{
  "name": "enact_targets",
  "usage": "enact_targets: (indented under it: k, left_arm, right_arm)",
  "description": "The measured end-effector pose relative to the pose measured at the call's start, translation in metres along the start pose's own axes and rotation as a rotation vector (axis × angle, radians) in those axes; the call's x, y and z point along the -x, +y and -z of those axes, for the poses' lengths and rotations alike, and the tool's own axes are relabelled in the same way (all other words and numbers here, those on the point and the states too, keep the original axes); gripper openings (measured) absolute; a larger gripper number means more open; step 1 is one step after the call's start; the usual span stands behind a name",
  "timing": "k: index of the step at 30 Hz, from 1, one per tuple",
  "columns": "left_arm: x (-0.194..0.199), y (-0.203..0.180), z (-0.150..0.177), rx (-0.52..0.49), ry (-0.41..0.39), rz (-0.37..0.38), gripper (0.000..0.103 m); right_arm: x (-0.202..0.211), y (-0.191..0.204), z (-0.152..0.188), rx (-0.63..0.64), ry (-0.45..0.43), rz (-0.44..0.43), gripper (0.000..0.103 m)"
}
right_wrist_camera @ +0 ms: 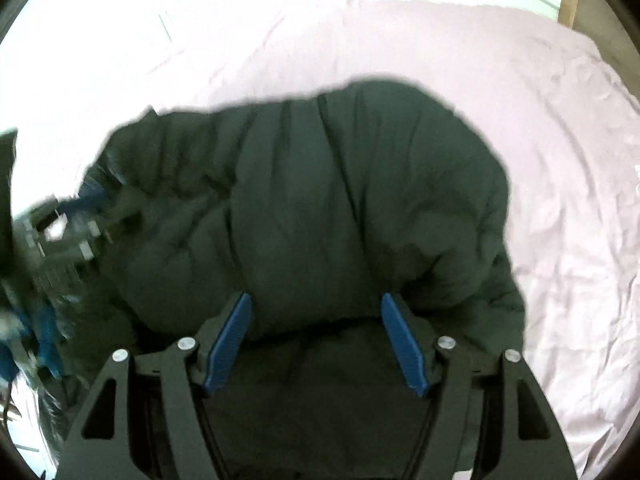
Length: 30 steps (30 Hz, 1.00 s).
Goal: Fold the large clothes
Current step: 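Press both grippers onto the folded coat to flatten it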
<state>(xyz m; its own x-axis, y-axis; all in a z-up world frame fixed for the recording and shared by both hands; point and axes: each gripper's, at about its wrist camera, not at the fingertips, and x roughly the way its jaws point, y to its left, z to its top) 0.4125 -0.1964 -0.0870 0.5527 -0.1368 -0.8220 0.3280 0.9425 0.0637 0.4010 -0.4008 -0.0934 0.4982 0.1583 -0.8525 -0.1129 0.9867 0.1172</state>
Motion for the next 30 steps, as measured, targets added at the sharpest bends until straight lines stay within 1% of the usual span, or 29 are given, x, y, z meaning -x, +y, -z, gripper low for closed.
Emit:
enact_targets:
  k: [2,4,6,8,10,11,14,19,25,30]
  left_arm:
    - [-0.005,-0.013,0.006,-0.039,0.002,-0.014,0.081]
    - [-0.011,-0.024,0.012,-0.042,0.011,-0.026,0.081]
    - [-0.02,-0.025,0.017,-0.02,0.015,-0.027,0.081]
    - [-0.023,-0.025,0.021,-0.01,0.017,-0.024,0.082]
    - [-0.031,-0.02,0.02,-0.011,0.026,-0.022,0.083]
    - [-0.033,-0.02,0.02,-0.016,0.028,-0.023,0.083]
    - [-0.037,-0.02,0.021,-0.02,0.027,-0.028,0.083]
    - [-0.038,-0.019,0.023,-0.012,0.027,-0.033,0.083]
    - [-0.036,-0.02,0.02,-0.011,0.045,-0.04,0.083]
    - [-0.032,-0.017,0.021,-0.01,0.055,-0.045,0.083]
  right_arm:
    - [0.006,0.001,-0.006,0.006,-0.033,0.012,0.068]
    - [0.002,-0.002,-0.01,0.009,-0.037,0.025,0.068]
    - [-0.011,-0.007,-0.011,0.007,-0.017,0.046,0.068]
    - [-0.024,-0.015,0.002,0.0,0.028,0.054,0.068]
    - [-0.047,-0.022,0.014,-0.04,0.078,0.033,0.075]
    - [-0.053,-0.026,0.019,-0.066,0.075,0.02,0.076]
    - [-0.058,-0.027,0.025,-0.088,0.061,0.016,0.078]
    - [-0.067,-0.023,0.025,-0.068,0.078,0.032,0.08]
    - [-0.067,-0.022,0.023,-0.08,0.088,0.041,0.08]
    - [-0.061,-0.018,0.03,-0.093,0.096,0.047,0.08]
